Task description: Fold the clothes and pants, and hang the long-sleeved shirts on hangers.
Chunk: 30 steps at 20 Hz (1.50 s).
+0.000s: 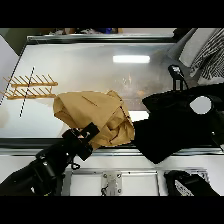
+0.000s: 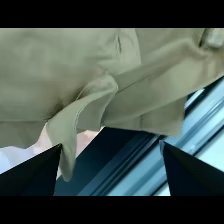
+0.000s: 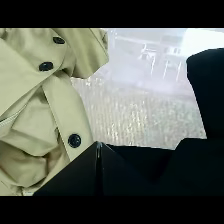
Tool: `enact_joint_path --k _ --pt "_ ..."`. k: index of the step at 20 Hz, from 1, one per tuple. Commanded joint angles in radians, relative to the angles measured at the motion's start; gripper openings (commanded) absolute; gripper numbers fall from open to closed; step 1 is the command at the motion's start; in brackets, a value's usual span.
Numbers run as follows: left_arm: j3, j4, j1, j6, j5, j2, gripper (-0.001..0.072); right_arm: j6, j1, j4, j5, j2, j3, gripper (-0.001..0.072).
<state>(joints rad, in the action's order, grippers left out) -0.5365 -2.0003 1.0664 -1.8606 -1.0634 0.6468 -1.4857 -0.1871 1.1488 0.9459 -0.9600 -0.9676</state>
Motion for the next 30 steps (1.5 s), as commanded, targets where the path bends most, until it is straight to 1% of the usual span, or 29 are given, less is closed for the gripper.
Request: enact_joint_path --k 1,4,5,8,9,10,11,12,13,15,16,17,19,20,21,22,23,24,26,27,29,30 --pt "0.027 -0.172 0.068 -0.157 -0.013 0.102 0.0663 -0.012 -0.008 -0.009 0.016 0.001 0.001 0.0018" --pt "-0.020 -0.172 -0.036 -0.174 0.089 0.233 0.0663 -0.012 -0.009 -0.008 0.048 0.002 0.001 0.0018" --pt "-0.043 -0.171 -0.077 -0.197 0.113 0.275 0.0663 -0.011 -0.009 -0.008 0.060 0.003 0.001 0.0018" --pt "-0.123 -0.170 -0.192 -0.201 0.121 0.389 0.0661 -0.011 -0.014 -0.003 0.090 0.005 0.001 0.0018" --pt "-0.154 -0.158 -0.227 -0.201 0.114 0.422 0.0583 -0.011 -0.016 -0.004 0.099 0.006 0.001 0.0018" --pt "-0.182 -0.129 -0.257 -0.200 0.101 0.447 0.0323 -0.011 -0.023 0.002 0.111 0.006 0.001 0.0017" --pt "-0.210 -0.094 -0.284 -0.195 0.094 0.464 0.0113 -0.012 -0.033 0.013 0.130 0.006 0.001 0.0017" --pt "-0.232 -0.066 -0.303 -0.190 0.095 0.471 0.0016 -0.034 -0.056 0.042 0.150 0.006 0.002 0.0017" --pt "-0.257 -0.041 -0.320 -0.173 0.095 0.470 0.0014 -0.102 -0.093 0.093 0.167 0.006 0.006 0.0017" --pt "-0.299 -0.001 -0.343 -0.151 0.095 0.447 0.0014 -0.287 -0.189 0.207 0.211 0.006 0.018 0.0017" --pt "-0.314 0.013 -0.354 -0.150 0.096 0.428 0.0014 -0.402 -0.246 0.244 0.231 0.006 0.032 0.0017" --pt "-0.323 0.014 -0.367 -0.150 0.095 0.405 0.0015 -0.482 -0.293 0.253 0.237 0.006 0.055 0.0018" --pt "-0.330 0.015 -0.394 -0.150 0.094 0.360 0.0014 -0.568 -0.346 0.250 0.237 0.008 0.106 0.0032" --pt "-0.328 0.023 -0.406 -0.150 0.095 0.340 0.0014 -0.597 -0.353 0.236 0.234 0.011 0.139 0.0110" --pt "-0.328 0.057 -0.419 -0.150 0.095 0.321 0.0014 -0.630 -0.352 0.216 0.220 0.018 0.181 0.0459" --pt "-0.328 0.095 -0.431 -0.138 0.097 0.307 0.0015 -0.690 -0.353 0.202 0.185 0.023 0.225 0.0685" --pt "-0.328 0.128 -0.442 -0.120 0.101 0.298 0.0015 -0.742 -0.353 0.163 0.134 0.027 0.268 0.0648" --pt "-0.328 0.153 -0.449 -0.108 0.105 0.296 0.0014 -0.757 -0.358 0.112 0.069 0.027 0.303 0.0564" --pt "-0.328 0.169 -0.449 -0.099 0.105 0.297 0.0015 -0.777 -0.393 0.009 -0.090 0.026 0.373 0.0424" --pt "-0.328 0.169 -0.449 -0.098 0.105 0.297 0.0014 -0.797 -0.416 -0.011 -0.157 0.024 0.401 0.0365" --pt "-0.328 0.167 -0.449 -0.098 0.106 0.297 0.0015 -0.906 -0.468 -0.009 -0.254 0.000 0.442 0.0368" --pt "-0.328 0.168 -0.449 -0.098 0.105 0.297 0.0014 -0.927 -0.487 -0.008 -0.286 -0.016 0.453 0.0367"
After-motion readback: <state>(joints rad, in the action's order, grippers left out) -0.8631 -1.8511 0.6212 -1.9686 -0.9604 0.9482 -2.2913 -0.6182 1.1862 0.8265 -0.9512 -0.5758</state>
